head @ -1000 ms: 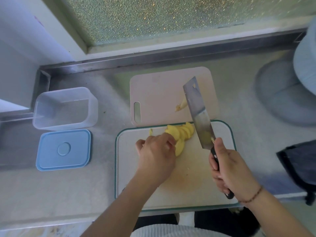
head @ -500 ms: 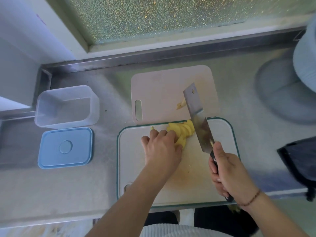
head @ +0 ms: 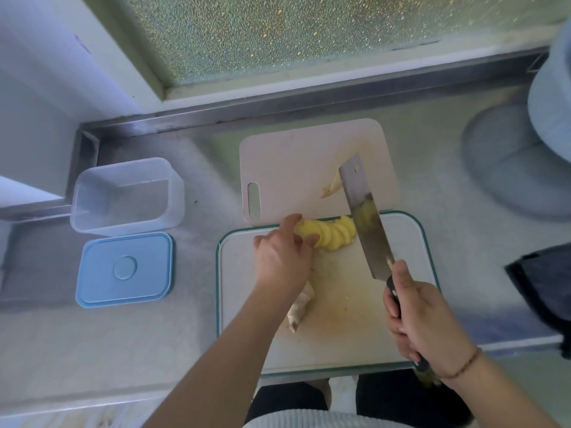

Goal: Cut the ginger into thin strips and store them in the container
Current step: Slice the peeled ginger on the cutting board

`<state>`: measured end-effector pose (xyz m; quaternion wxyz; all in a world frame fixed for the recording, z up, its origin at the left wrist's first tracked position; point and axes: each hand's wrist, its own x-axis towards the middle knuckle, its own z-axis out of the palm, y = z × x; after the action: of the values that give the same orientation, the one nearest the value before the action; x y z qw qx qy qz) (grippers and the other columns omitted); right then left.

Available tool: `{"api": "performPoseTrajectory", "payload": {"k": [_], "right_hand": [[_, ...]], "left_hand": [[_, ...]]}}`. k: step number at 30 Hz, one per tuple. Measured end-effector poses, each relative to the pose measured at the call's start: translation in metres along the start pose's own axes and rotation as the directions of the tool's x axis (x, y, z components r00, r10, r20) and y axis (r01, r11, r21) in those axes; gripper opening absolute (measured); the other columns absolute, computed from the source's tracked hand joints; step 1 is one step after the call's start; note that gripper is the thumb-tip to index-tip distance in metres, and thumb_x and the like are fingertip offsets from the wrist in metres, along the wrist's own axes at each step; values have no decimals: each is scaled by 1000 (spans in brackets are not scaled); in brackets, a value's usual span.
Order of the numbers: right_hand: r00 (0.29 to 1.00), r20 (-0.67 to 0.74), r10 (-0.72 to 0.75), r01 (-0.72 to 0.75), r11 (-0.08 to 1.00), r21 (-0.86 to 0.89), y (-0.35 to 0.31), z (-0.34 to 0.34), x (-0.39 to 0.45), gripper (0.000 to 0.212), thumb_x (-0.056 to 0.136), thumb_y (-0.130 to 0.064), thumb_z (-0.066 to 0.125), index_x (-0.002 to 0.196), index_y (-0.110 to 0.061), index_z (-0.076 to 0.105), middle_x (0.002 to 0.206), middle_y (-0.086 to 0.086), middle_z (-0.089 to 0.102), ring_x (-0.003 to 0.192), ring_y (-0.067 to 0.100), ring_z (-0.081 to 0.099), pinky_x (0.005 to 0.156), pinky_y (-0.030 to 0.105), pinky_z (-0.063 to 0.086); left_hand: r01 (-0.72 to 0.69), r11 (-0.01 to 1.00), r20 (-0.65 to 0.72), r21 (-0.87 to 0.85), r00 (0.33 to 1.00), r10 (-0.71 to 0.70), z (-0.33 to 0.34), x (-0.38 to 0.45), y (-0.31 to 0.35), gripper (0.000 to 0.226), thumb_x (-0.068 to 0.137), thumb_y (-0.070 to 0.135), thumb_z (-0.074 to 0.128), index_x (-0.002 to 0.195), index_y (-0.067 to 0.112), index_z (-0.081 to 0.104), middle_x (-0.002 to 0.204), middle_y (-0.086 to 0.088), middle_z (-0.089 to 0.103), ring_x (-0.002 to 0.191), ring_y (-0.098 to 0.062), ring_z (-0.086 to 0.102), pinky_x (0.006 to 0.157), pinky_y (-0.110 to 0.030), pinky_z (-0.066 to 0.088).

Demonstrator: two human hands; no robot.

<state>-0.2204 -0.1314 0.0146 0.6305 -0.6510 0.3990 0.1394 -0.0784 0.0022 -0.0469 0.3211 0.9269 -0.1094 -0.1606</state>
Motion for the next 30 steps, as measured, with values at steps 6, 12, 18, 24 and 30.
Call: {"api": "performPoseTrajectory", "payload": {"k": [6, 12, 18, 24, 30], "right_hand": [[1000, 26, 14, -13, 1000, -21, 2, -1, -6, 62, 84, -64, 30, 59, -7, 36, 49, 9, 24, 33, 13, 20, 34, 17, 22], [988, 154, -25, 60, 972, -227, 18, 8, -16, 71, 79, -82, 25, 50, -18, 35, 39, -5, 28, 32, 5, 28, 38, 14, 26], [986, 145, -83, 137, 896, -422, 31, 32, -9, 76, 74, -85, 19, 54, -15, 37, 45, -3, 36, 45, 8, 37, 56, 38, 42], [984, 140, -109, 160, 885, -436, 28, 46, -14, 71, 75, -83, 20, 54, -18, 37, 46, -2, 38, 46, 6, 37, 52, 26, 37], [983, 122, -134, 175, 875, -451, 16, 48, -33, 62, 71, -83, 19, 58, -29, 47, 46, -4, 45, 47, 8, 42, 49, 19, 32]], "left_hand": [[-254, 964, -171, 82, 949, 264, -6, -14, -26, 51, 99, 45, 46, 128, 6, 62, 100, -6, 66, 97, -26, 57, 86, -44, 49], [-499, 866, -191, -16, 852, 487, -5, -75, -66, 43, 83, 36, 71, 111, 6, 59, 117, -6, 57, 107, -23, 55, 91, -41, 51], [-531, 847, -180, -5, 834, 522, 12, -73, -76, 48, 78, 28, 81, 115, 12, 55, 132, -12, 57, 120, -32, 53, 103, -46, 46], [-544, 839, -235, 4, 815, 529, 18, -69, -72, 42, 76, 18, 81, 112, 8, 62, 121, -15, 63, 110, -35, 56, 99, -42, 46], [-538, 843, -261, -9, 815, 518, 20, -70, -74, 46, 70, 9, 82, 111, 14, 61, 116, -17, 64, 105, -40, 59, 98, -40, 46]]}}
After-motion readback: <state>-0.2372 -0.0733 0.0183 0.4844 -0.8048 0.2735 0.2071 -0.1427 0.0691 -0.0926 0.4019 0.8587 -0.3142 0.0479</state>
